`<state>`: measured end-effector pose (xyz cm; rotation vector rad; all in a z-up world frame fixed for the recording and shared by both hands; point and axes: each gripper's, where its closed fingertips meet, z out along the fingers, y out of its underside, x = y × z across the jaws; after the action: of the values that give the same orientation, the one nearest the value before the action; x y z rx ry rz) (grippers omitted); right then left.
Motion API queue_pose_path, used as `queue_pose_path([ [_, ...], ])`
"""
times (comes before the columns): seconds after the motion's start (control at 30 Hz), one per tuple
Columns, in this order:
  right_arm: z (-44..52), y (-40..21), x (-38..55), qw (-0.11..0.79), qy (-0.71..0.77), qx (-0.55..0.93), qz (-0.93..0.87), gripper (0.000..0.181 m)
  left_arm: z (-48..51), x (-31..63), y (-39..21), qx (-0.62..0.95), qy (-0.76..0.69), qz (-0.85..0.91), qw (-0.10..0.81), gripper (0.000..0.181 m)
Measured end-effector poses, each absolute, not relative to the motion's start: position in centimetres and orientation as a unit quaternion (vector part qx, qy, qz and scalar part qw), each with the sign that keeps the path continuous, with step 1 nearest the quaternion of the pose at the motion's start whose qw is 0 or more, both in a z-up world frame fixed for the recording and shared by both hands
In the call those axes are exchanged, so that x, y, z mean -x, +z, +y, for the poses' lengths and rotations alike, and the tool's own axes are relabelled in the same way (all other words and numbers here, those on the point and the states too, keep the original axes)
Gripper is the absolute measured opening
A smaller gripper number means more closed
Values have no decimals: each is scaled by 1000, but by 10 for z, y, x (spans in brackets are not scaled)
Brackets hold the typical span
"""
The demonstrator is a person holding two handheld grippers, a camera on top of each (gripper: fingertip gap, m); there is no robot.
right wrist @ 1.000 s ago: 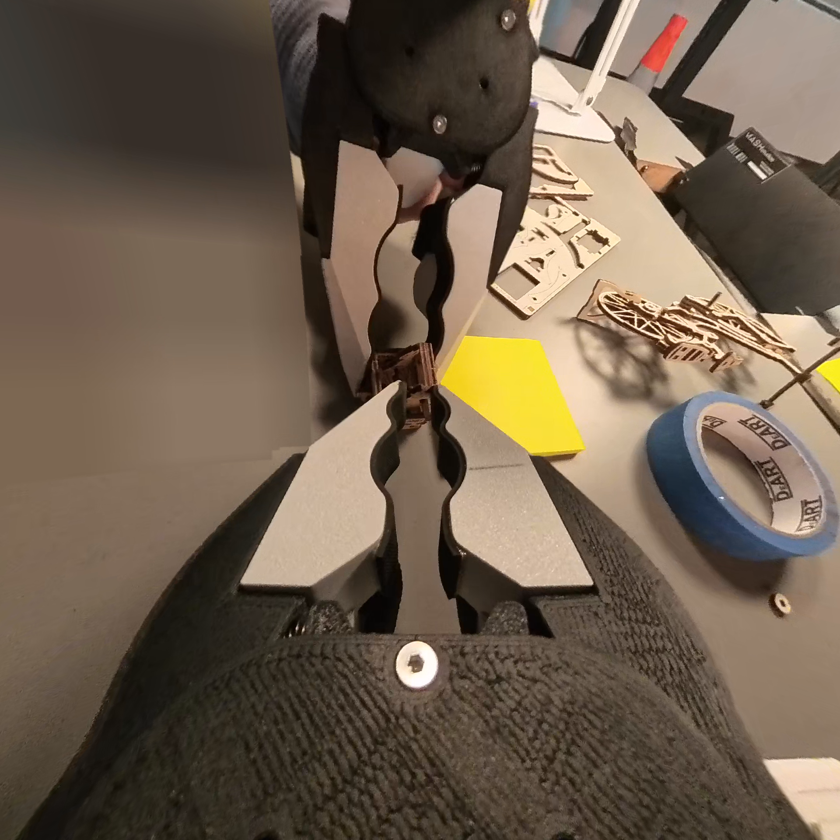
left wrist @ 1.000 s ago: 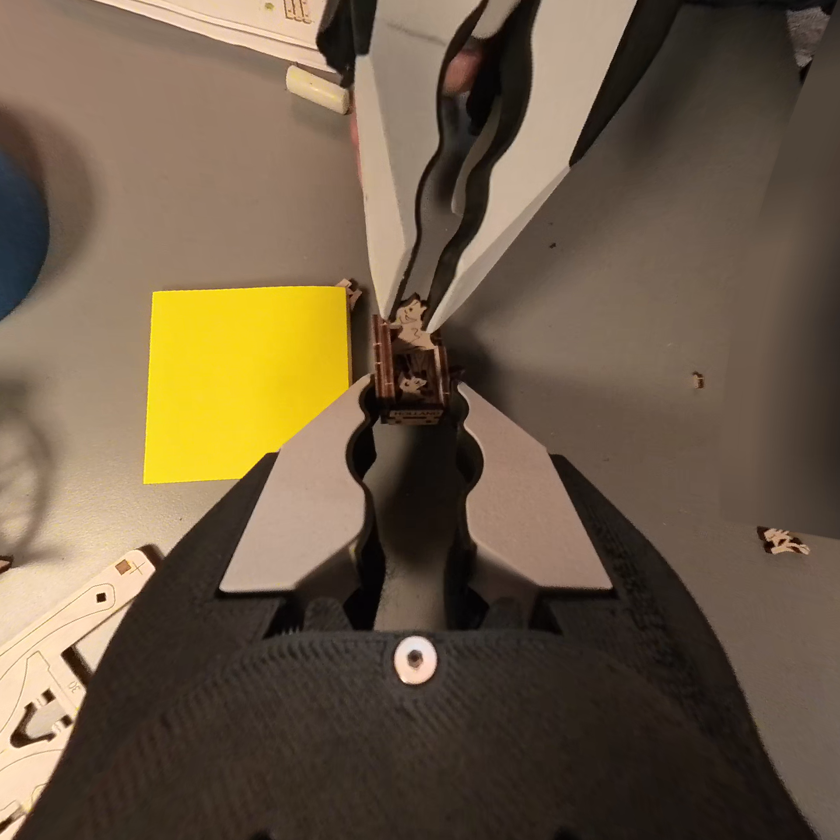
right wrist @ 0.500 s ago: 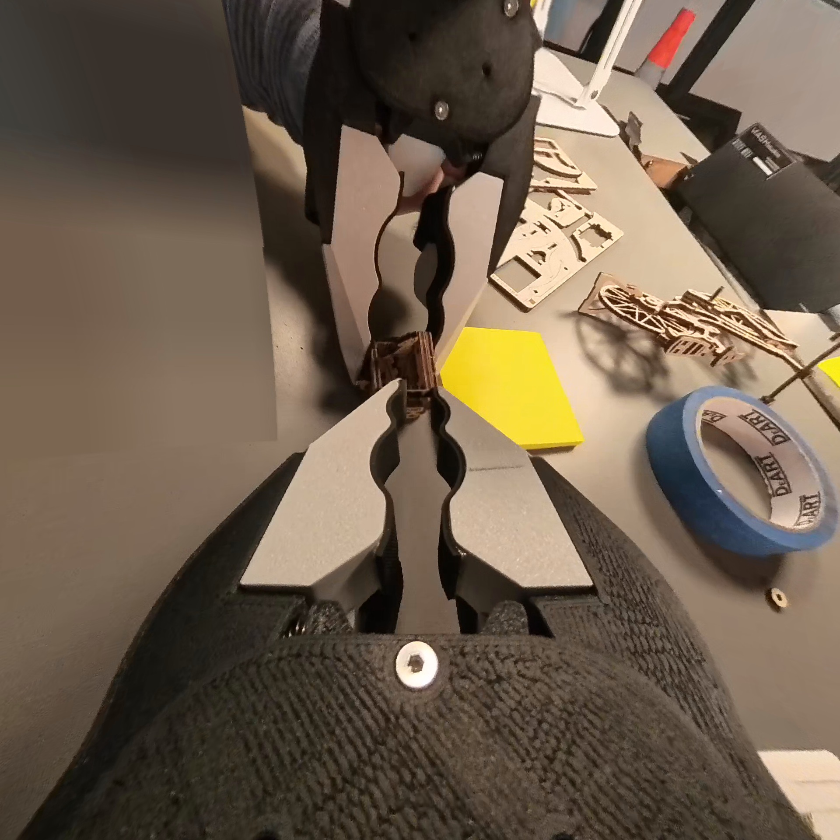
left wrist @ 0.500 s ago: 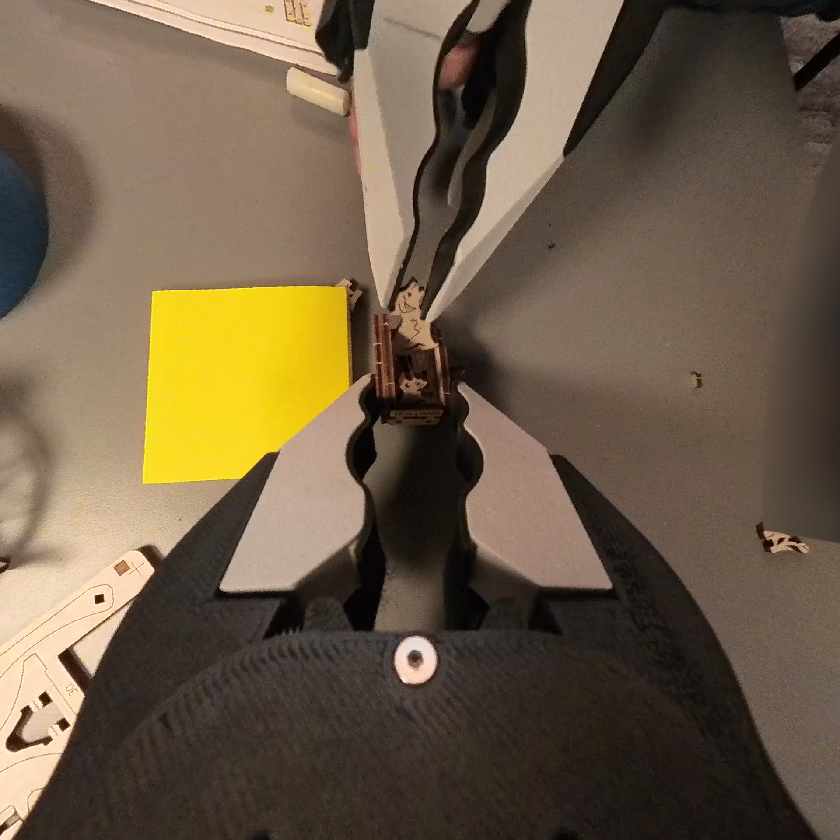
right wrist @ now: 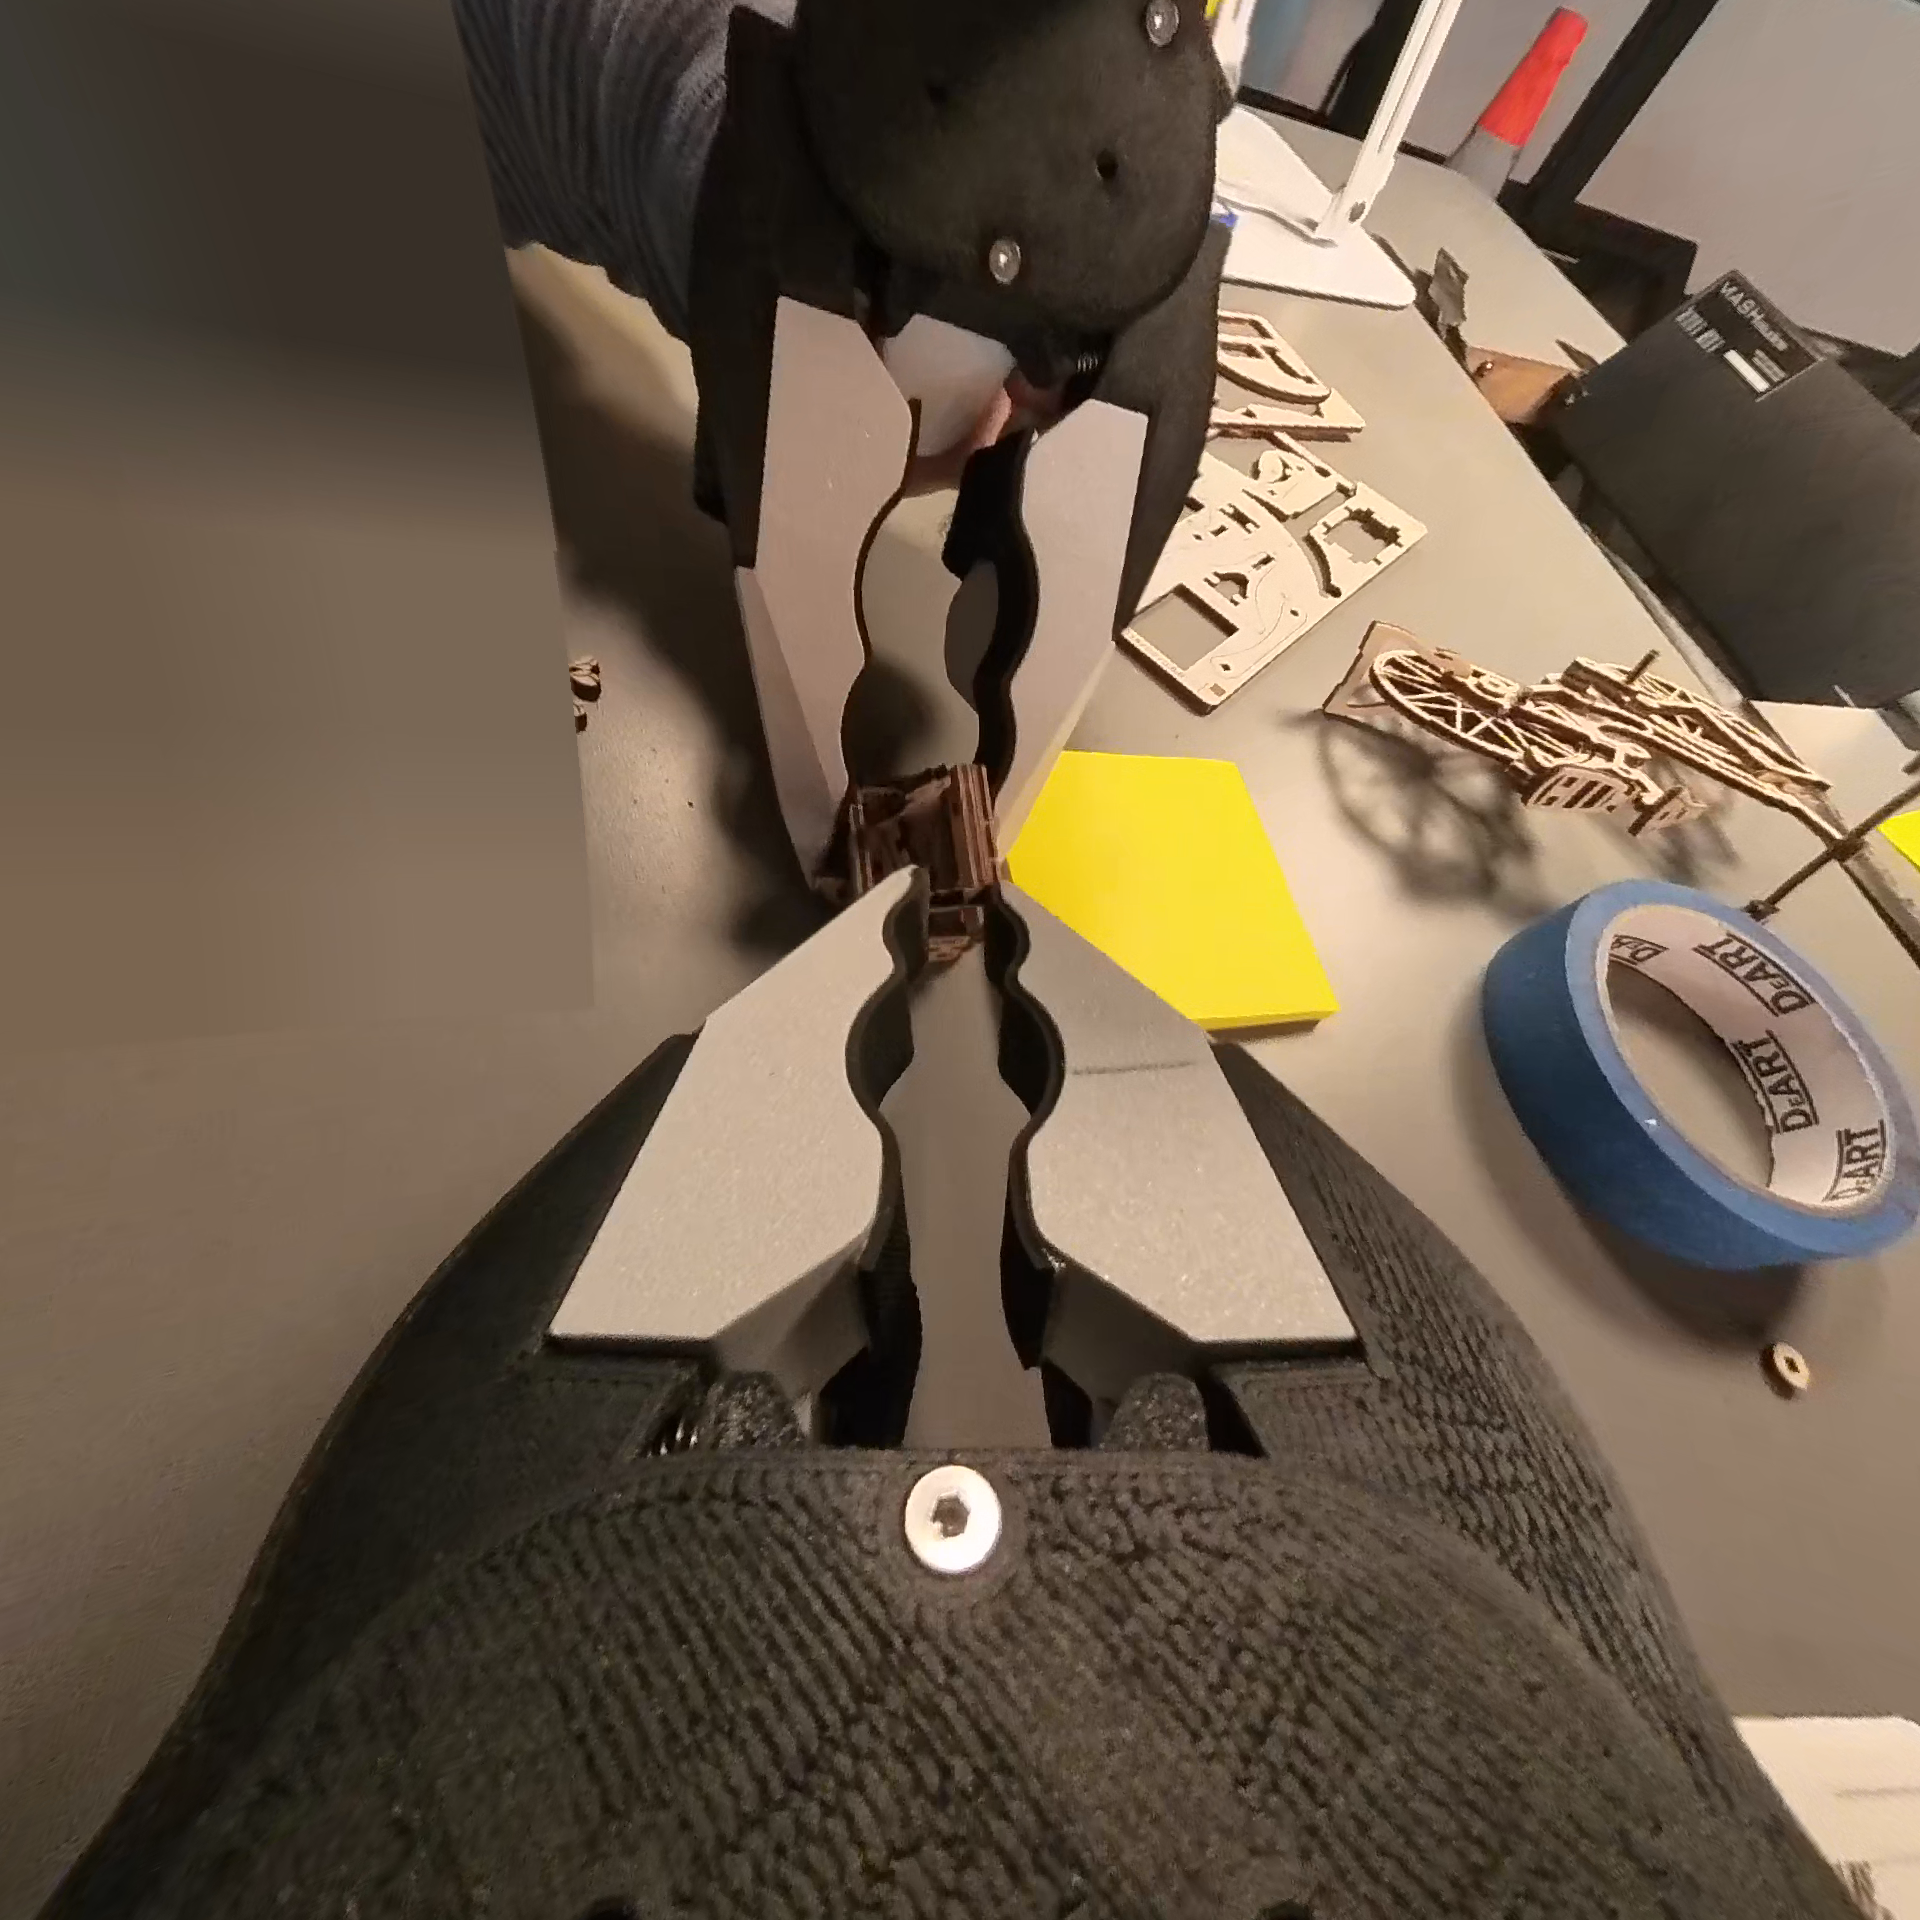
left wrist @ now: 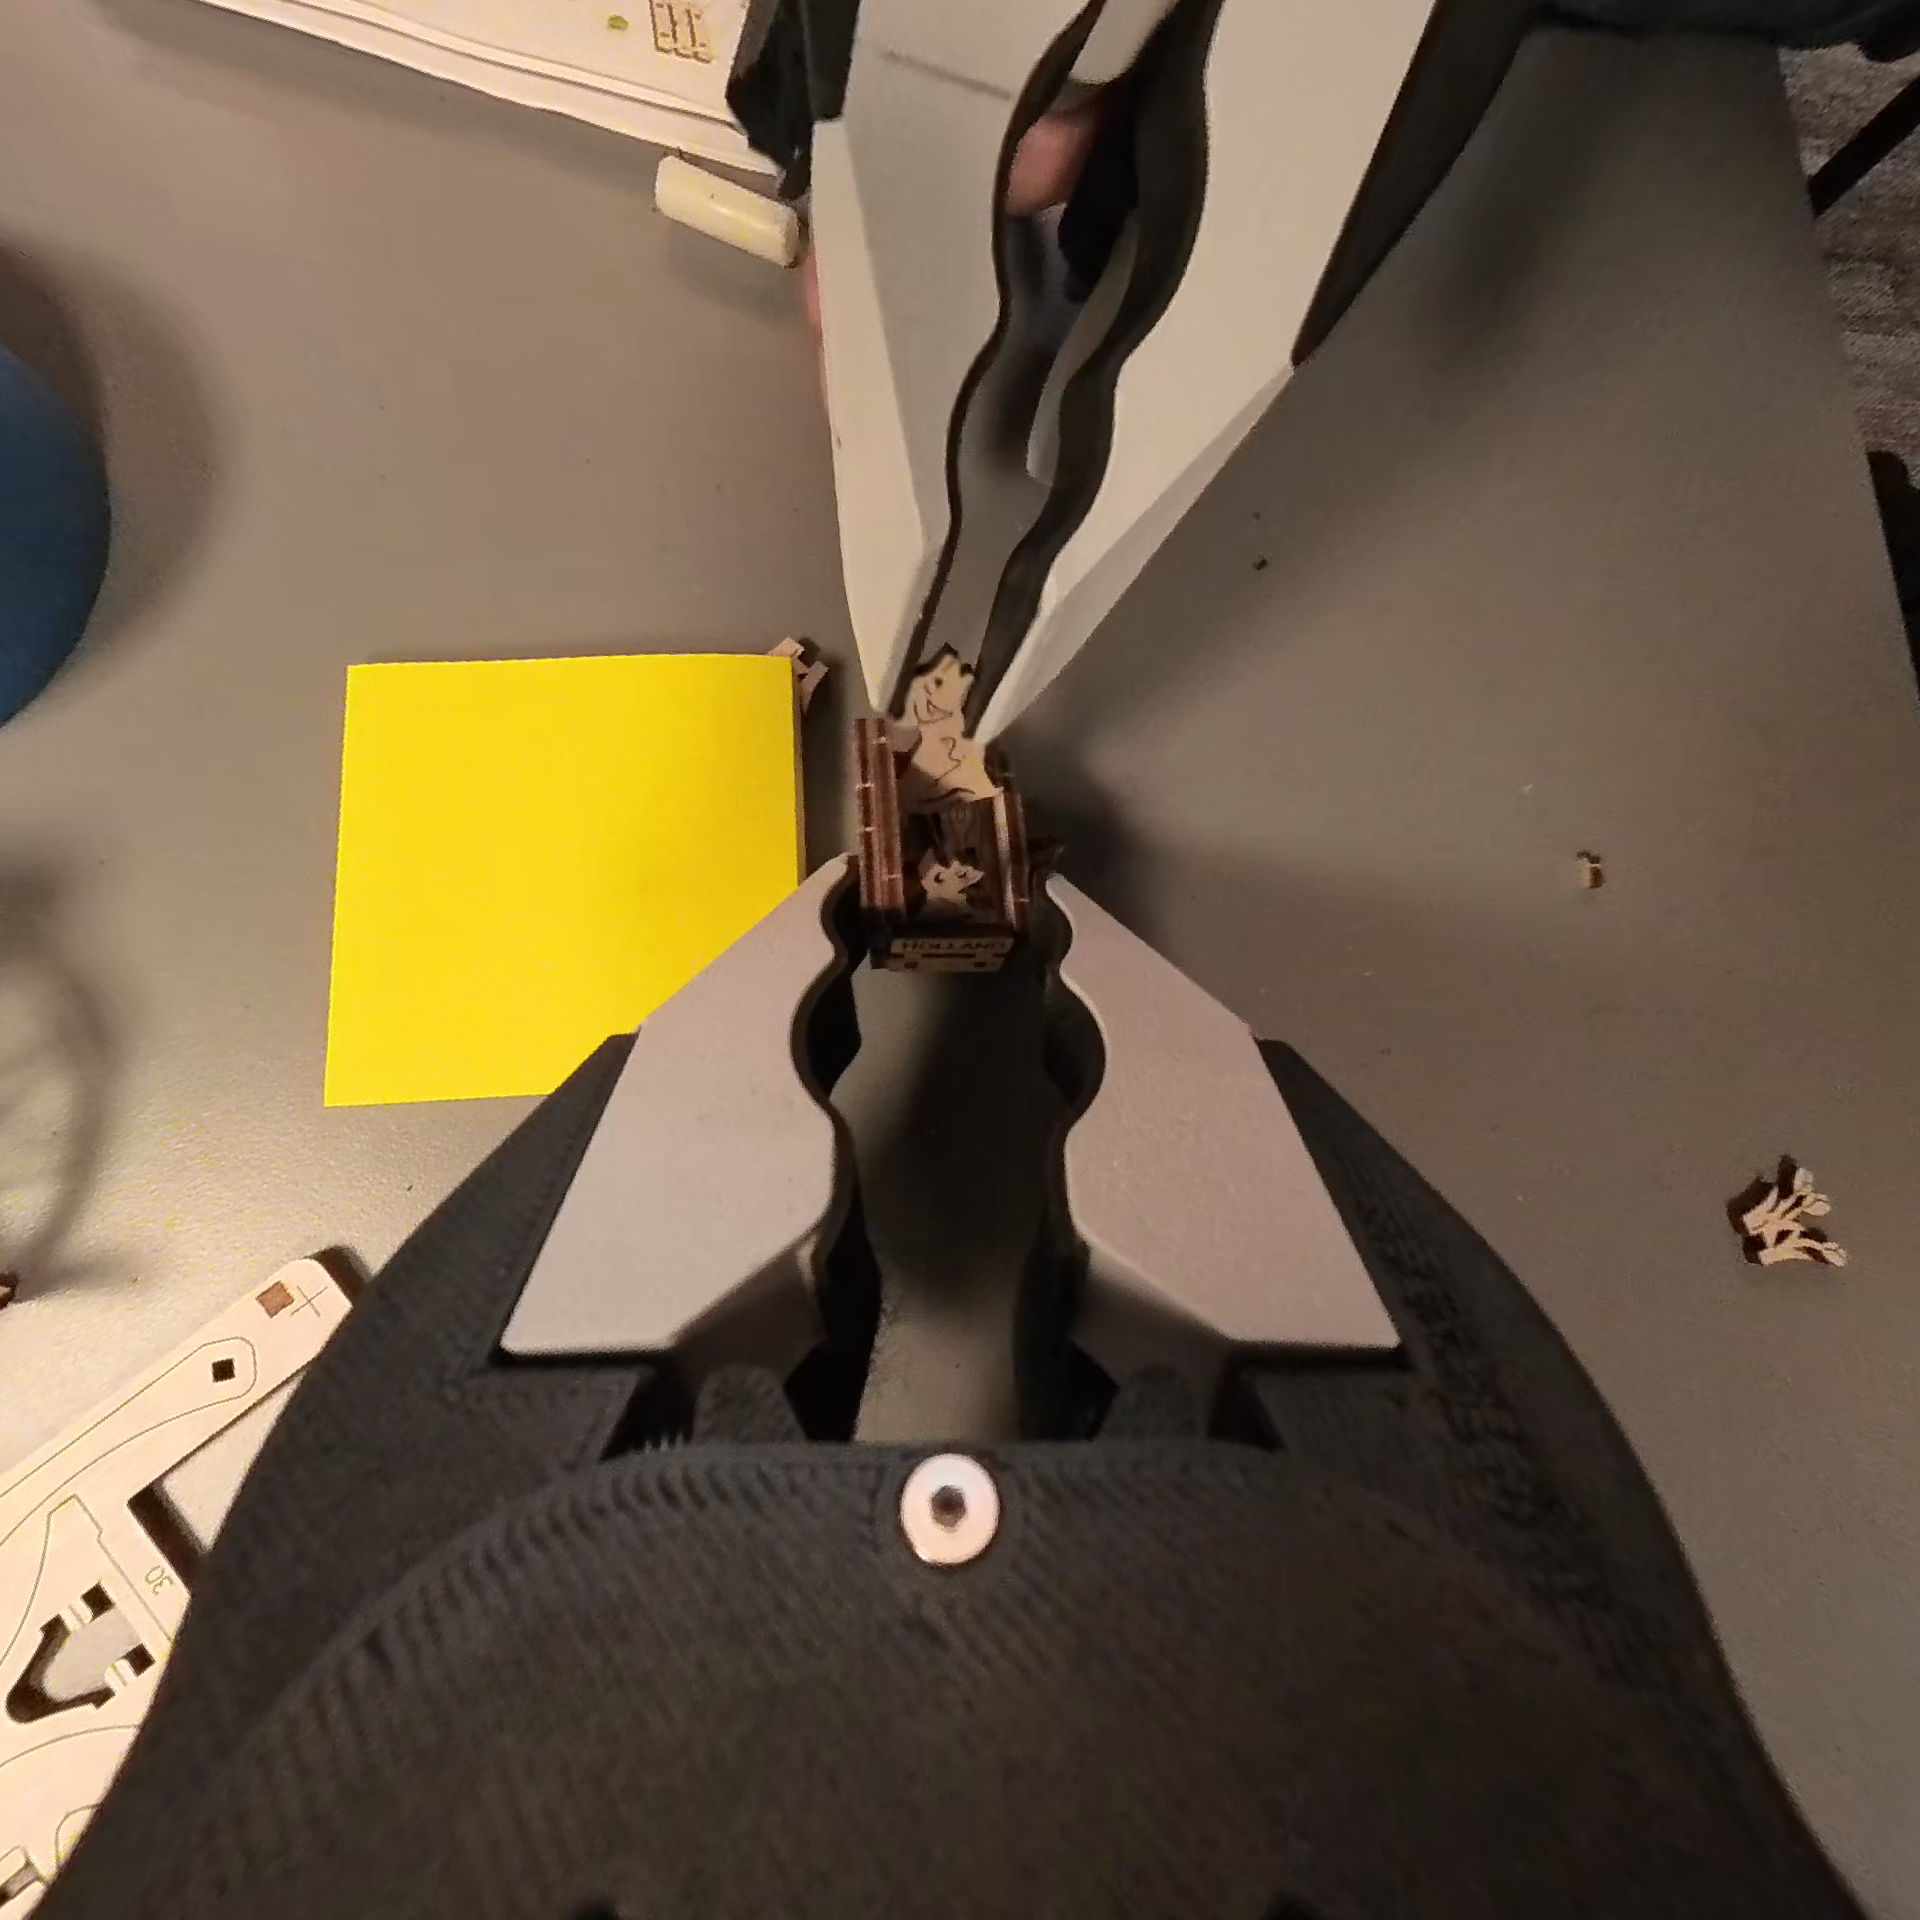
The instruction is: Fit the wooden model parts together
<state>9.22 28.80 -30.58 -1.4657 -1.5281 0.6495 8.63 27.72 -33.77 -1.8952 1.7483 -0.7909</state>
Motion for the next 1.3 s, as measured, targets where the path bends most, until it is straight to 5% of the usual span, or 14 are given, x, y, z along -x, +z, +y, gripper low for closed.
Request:
queue_pose_path([
  [0.83,284,-289,-96,472,291,563,-613,7,275,-89,-337,684,-297,629,219,29],
  [1.3,289,-315,-132,369,239,638,-633,21,276,-89,-338,684,-290,632,222,29],
])
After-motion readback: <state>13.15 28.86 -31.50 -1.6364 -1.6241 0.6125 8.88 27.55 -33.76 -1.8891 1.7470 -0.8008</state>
